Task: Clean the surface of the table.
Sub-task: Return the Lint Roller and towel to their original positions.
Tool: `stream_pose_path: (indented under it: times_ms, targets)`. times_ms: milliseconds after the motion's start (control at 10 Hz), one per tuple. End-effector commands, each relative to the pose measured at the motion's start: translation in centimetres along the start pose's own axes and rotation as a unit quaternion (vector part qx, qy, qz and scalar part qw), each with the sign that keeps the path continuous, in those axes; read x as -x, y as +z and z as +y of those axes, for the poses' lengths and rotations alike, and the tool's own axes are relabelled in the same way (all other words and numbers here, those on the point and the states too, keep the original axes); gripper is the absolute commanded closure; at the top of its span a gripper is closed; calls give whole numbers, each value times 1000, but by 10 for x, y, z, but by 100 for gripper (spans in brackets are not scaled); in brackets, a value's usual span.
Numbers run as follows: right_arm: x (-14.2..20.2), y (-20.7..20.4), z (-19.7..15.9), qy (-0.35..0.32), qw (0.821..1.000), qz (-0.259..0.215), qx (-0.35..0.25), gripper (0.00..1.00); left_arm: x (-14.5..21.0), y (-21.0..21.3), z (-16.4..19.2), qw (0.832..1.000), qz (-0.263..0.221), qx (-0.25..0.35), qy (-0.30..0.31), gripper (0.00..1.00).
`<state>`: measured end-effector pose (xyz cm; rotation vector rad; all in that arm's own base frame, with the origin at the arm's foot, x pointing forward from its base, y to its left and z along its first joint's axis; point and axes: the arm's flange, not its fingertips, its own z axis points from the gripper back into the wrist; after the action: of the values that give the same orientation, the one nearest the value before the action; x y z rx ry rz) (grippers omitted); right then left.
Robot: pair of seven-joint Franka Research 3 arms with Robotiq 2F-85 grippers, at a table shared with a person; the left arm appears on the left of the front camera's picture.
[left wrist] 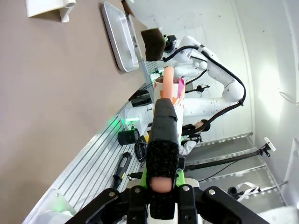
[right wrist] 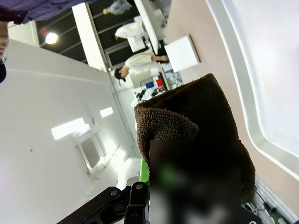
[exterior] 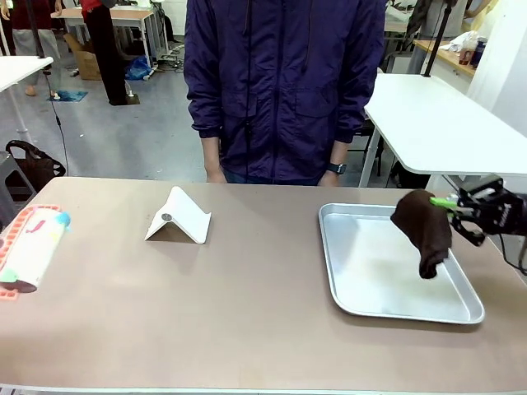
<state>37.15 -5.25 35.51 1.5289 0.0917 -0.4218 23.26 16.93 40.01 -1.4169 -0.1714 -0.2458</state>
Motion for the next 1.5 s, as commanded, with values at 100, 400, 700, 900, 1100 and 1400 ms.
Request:
stream_pose_path:
  times_ms: [100, 400, 700, 900, 1100, 1400]
  targets:
    - [28, -83, 45, -8, 998, -58, 6, 88, -66, -47, -78, 996, 15, -66, 56, 79]
    - [19, -175, 80, 0, 995, -78, 56, 88, -159, -97, -126, 977, -31, -176, 112, 79]
    - [-8, -263, 73, -1, 987, -84, 139, 88, -228, -159, -151, 938, -15, -319, 135, 79]
    - [-20, -302, 48, -18, 975, -76, 210, 88, -264, -190, -143, 908, 18, -390, 152, 79]
    - [-38, -320, 25, -56, 962, -96, 249, 88, -292, -226, -125, 891, 43, -423, 159, 79]
    - [-54, -316, 11, -91, 941, -129, 299, 88, -319, -265, -88, 866, 64, -468, 165, 79]
